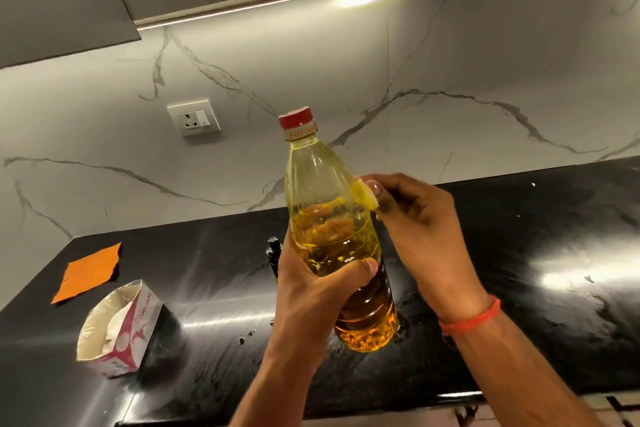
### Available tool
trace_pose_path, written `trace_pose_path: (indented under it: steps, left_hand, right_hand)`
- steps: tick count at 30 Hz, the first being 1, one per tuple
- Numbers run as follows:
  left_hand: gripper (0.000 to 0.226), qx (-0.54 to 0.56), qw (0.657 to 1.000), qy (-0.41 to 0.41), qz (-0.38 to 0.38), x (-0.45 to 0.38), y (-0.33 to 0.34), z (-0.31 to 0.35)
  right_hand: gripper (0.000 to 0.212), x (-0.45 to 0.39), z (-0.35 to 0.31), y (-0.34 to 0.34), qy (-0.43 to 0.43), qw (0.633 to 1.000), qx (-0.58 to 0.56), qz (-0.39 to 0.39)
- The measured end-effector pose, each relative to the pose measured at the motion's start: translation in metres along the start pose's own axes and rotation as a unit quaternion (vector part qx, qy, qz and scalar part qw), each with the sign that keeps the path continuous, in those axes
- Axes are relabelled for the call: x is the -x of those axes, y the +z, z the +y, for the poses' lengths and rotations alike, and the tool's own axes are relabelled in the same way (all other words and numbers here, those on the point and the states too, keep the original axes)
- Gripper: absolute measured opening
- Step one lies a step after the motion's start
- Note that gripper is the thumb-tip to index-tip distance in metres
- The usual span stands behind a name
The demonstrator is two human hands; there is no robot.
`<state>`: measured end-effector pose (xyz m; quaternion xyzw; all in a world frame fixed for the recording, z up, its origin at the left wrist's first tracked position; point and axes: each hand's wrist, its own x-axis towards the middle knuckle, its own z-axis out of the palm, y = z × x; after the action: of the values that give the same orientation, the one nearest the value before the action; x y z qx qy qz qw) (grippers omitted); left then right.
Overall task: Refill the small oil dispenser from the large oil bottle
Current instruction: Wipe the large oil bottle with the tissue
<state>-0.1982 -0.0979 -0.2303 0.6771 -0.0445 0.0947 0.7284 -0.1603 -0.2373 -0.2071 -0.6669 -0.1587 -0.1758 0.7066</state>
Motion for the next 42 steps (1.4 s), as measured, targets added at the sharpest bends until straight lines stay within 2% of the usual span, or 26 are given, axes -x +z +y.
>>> trace_pose_path:
  steps: [2,4,8,13,15,18,19,20,21,23,25,26,28,30,31,33,35,36,39,40,42]
  left_hand:
    - [0.072,0.003,1.000,0.008,0.005,0.000,-0.002,0.003]
    - [0.067,0.008,1.000,0.012,0.010,0.000,-0.001,0.005]
    - [0.066,-0.012,1.000,0.008,0.023,0.002,0.002,0.004]
    - [0.061,-0.073,0.996,0.008,0.041,0.004,0.006,0.001]
    - [0.062,-0.068,0.996,0.007,0.052,0.001,0.003,0.000]
    - [0.060,-0.088,0.994,0.004,0.059,-0.002,-0.005,-0.005]
    - [0.059,-0.106,0.992,0.008,0.065,-0.002,-0.007,-0.007]
    - [0.058,-0.126,0.989,0.012,0.073,-0.001,-0.009,-0.009]
    - [0.056,-0.142,0.986,0.015,0.082,-0.001,-0.010,-0.009]
    - [0.054,-0.158,0.983,0.019,0.088,-0.002,-0.012,-0.011]
    - [0.054,-0.163,0.983,0.023,0.080,-0.004,-0.014,-0.011]
    - [0.053,-0.162,0.984,0.024,0.072,-0.004,-0.015,-0.012]
    - [0.045,-0.159,0.984,0.039,0.065,-0.005,-0.017,-0.014]
    - [0.042,-0.157,0.985,0.035,0.066,-0.006,-0.020,-0.013]
    - [0.048,-0.153,0.986,0.027,0.066,-0.007,-0.021,-0.013]
    - [0.055,-0.147,0.986,0.013,0.072,-0.009,-0.024,-0.011]
    - [0.054,-0.140,0.988,0.008,0.071,-0.011,-0.024,-0.009]
    - [0.053,-0.131,0.989,0.003,0.069,-0.012,-0.025,-0.009]
    - [0.041,-0.103,0.992,-0.011,0.068,-0.015,-0.028,-0.009]
    - [0.041,-0.105,0.992,-0.012,0.067,-0.015,-0.030,-0.010]
    - [0.052,-0.107,0.992,-0.019,0.062,-0.016,-0.031,-0.012]
  right_hand:
    - [0.021,0.017,0.002,0.001,-0.032,0.999,0.013,0.032]
    - [0.023,0.029,-0.001,0.006,-0.109,0.990,0.070,0.054]
    - [0.018,0.019,-0.016,0.014,-0.257,0.942,0.208,0.050]
    - [0.014,-0.020,-0.030,0.011,-0.291,0.923,0.242,0.075]
    - [0.013,-0.010,-0.026,0.021,-0.332,0.892,0.306,-0.003]
    - [0.028,0.005,-0.023,0.030,-0.385,0.791,0.448,-0.159]
    - [0.028,-0.002,-0.027,0.027,-0.392,0.767,0.477,-0.173]
    - [0.024,-0.015,-0.033,0.023,-0.390,0.763,0.489,-0.162]
    - [0.018,-0.030,-0.040,0.019,-0.383,0.775,0.486,-0.127]
    - [0.014,-0.056,-0.051,0.014,-0.363,0.820,0.439,-0.058]
    - [0.011,-0.051,-0.045,0.022,-0.343,0.837,0.417,-0.088]
    - [0.012,-0.037,-0.036,0.028,-0.344,0.823,0.435,-0.124]
    - [0.027,0.001,-0.021,0.042,-0.344,0.776,0.478,-0.224]
    - [0.035,0.007,-0.019,0.041,-0.334,0.761,0.483,-0.277]
    - [0.034,-0.004,-0.021,0.037,-0.342,0.764,0.483,-0.257]
    - [0.021,-0.030,-0.028,0.030,-0.348,0.807,0.451,-0.158]
    - [0.017,-0.036,-0.030,0.029,-0.333,0.839,0.414,-0.117]
    - [0.017,-0.029,-0.026,0.032,-0.339,0.831,0.421,-0.130]
    - [0.031,0.006,-0.010,0.039,-0.377,0.764,0.469,-0.233]
    - [0.031,0.005,-0.010,0.036,-0.379,0.759,0.469,-0.245]
    - [0.020,-0.013,-0.012,0.031,-0.374,0.791,0.439,-0.203]
